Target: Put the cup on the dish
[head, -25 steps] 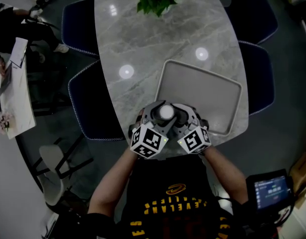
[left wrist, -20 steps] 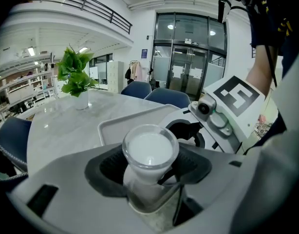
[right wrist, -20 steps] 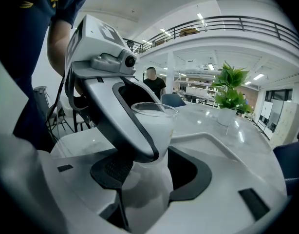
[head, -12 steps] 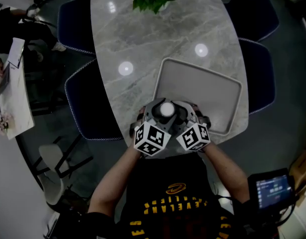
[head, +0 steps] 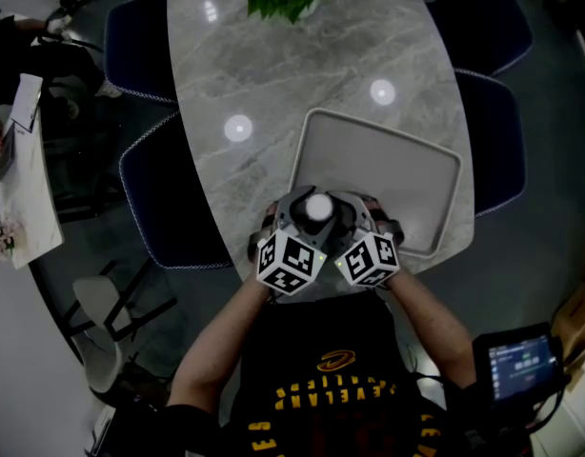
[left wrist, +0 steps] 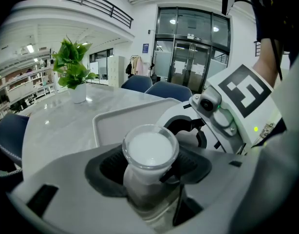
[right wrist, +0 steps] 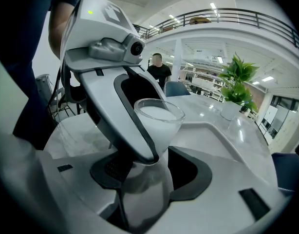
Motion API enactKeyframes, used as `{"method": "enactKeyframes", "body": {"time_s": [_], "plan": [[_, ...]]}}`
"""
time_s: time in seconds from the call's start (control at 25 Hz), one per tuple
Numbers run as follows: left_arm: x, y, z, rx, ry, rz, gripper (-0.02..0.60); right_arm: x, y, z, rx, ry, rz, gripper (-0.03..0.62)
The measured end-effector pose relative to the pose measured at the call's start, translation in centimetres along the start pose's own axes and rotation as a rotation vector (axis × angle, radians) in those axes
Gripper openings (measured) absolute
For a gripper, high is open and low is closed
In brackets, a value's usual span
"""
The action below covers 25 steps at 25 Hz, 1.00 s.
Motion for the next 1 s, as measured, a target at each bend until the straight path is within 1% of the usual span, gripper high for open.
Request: {"method": "enactKeyframes", "body": {"time_s": [0.32,0.6,1.0], "plan": [[0.01,-0.09,0.07,-0.007,-0.002,0.020,0.263,0.08,-0.01,0.13,-0.008,0.021,-0.004,0.227],[0.15,-0.13,0.26,-0.016,0.003,0.018,0.262,0.30,0.04,0.26,-0.013,0.026,-0.002,0.227],[0.43,0.19,0.53,-0.026,-0.005,-0.018,0.264,0.51,-0.16,0.55,-0.016,0.028,0.002,0.227]]}}
Point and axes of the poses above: the fingertips, and each gripper's own axes: z forward along the fingers, y to its left, x out of its underside, the point moved 8 cm from there along -z, backward along the fingers, and after that the axes turned 5 degrees about -z, right-handed, at the moved point
